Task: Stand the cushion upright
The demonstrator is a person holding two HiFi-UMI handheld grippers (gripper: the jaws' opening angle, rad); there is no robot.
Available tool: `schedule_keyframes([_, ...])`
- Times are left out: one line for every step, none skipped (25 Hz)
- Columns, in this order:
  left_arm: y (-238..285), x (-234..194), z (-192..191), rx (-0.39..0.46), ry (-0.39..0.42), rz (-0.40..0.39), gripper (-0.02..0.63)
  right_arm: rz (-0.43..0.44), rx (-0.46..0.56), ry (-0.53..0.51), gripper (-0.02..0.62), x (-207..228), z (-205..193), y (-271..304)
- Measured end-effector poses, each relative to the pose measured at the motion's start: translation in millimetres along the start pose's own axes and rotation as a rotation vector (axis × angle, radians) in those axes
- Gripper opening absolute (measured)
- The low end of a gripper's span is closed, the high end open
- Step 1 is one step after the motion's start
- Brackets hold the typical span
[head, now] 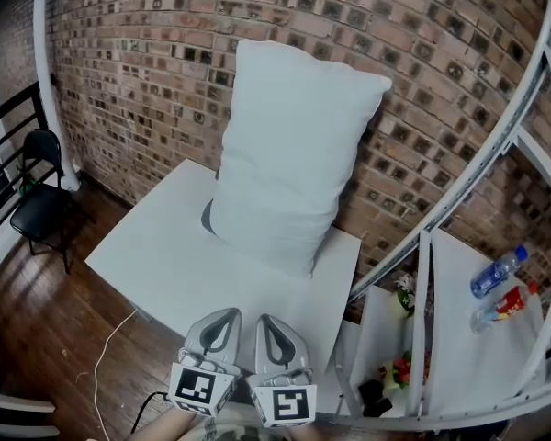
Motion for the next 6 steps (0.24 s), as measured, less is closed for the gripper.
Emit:
schedule_keyframes([0.8,0.8,-0.3,-0.021,0.002,-0.004,0.000,0.003,-0.012,-0.002,0.000,0.4,-1.2,0.5])
schedule_keyframes([1.9,1.6,-0.4,-0.034,0.004,-0.007,0.000,0.005,-0.021,-0.006,0.000,1.5,-1.8,1.4])
schedule_keyframes([3.3,1.8,-0.6,-0.036,0.006,-0.009,0.000,0.005,-0.022,-0.007,0.000,2.9,-1.4,2.9])
schedule_keyframes([4.7,1.1,-1.0,-0.029,0.007,-0.010,0.000,0.004,-0.017,-0.005,0.000,4.0,-0.6,4.8])
schedule_keyframes([6.1,-0.1,-1.5,-0.018,0.007,-0.010,0.000,0.003,-0.011,-0.001,0.000,4.7,0.4,7.0])
schedule_keyframes([7.5,-1.5,-2.0,-0.006,0.007,-0.011,0.000,0.002,-0.004,0.004,0.000,5.2,1.3,9.2])
Point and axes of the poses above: the fingertips, and each gripper's own axes: y forward along the fingers, x to its right, z out of its top, the point moved 8 cm from there along -y, backward along the fingers, and after that the axes turned 14 degrees about -y, right-handed, at the moved point
